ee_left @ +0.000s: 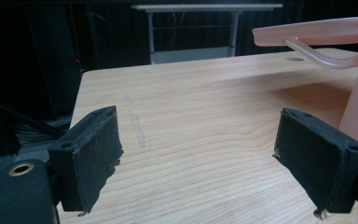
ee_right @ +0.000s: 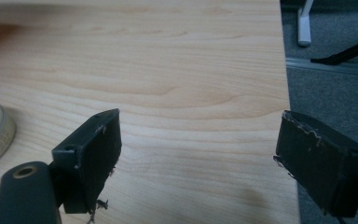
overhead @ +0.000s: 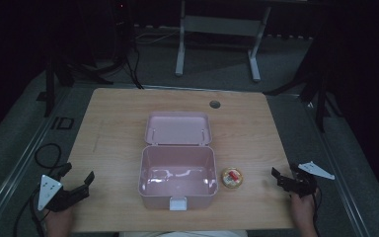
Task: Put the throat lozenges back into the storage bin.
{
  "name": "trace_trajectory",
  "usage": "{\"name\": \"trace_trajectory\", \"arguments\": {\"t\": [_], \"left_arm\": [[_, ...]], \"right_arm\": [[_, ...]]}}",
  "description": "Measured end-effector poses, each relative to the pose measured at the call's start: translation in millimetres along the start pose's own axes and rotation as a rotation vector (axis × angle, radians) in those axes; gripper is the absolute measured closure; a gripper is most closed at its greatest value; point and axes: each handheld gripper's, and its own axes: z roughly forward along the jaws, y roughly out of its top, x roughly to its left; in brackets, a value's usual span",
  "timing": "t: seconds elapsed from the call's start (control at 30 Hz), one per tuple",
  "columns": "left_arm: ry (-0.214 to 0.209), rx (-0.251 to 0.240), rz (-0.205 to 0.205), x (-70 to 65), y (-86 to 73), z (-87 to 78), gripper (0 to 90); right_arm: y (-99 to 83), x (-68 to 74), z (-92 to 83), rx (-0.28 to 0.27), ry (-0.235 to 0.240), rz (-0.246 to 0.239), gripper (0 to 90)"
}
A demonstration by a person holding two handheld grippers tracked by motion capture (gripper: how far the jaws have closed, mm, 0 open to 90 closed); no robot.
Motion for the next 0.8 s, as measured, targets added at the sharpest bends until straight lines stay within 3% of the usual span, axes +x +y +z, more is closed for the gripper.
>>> {"name": "trace_trajectory", "arguments": {"t": [0.13,0.27,0.3,0.33,0.43,0.53,0.57,0.6,0.63,0.67,0.77,0.8], "left_arm": [[-0.001,-0.005,-0.007,0.8,-0.3,-0.6,14.8],[-0.003,-0.001,-0.004,0.3,0.0,0.0,14.8],[-0.003,-0.001,-0.004,0.3,0.0,0.0,14.8],[-0.002,-0.003,-0.004,0.3,-0.1,-0.2,14.8],[-0.004,-0.003,-0.003,0.3,-0.1,-0.2,14.8],[-0.005,-0.002,0.001,0.1,0.0,-0.1,14.8],[-0.005,-0.002,0.001,0.1,0.0,-0.1,14.8],[-0.006,0.0,0.003,-0.1,0.0,0.0,14.8],[-0.006,0.0,0.003,-0.1,0.0,0.0,14.8],[-0.006,0.0,0.004,-0.4,0.0,0.1,14.8],[-0.008,-0.001,0.004,-0.3,0.0,-0.1,14.8],[-0.008,-0.001,0.003,-0.2,0.0,0.0,14.7]], "right_arm": [[0.7,0.2,1.8,0.023,0.017,-0.009,13.8],[2.0,0.1,4.9,0.07,0.091,-0.027,13.3],[2.0,0.1,4.9,0.07,0.091,-0.027,13.3],[2.2,2.3,5.9,0.095,0.096,-0.055,13.2],[3.2,4.5,7.4,0.143,0.159,-0.066,12.8],[5.3,9.8,9.8,0.212,0.201,-0.131,12.5],[5.3,9.8,9.8,0.212,0.201,-0.131,12.5],[8.6,13.2,10.4,0.267,0.223,-0.192,12.3],[8.6,13.2,10.4,0.267,0.223,-0.192,12.3],[13.3,14.0,10.3,0.311,0.24,-0.224,12.3],[18.4,15.1,7.9,0.345,0.238,-0.256,12.3],[25.0,16.6,4.7,0.385,0.241,-0.299,12.2]]}}
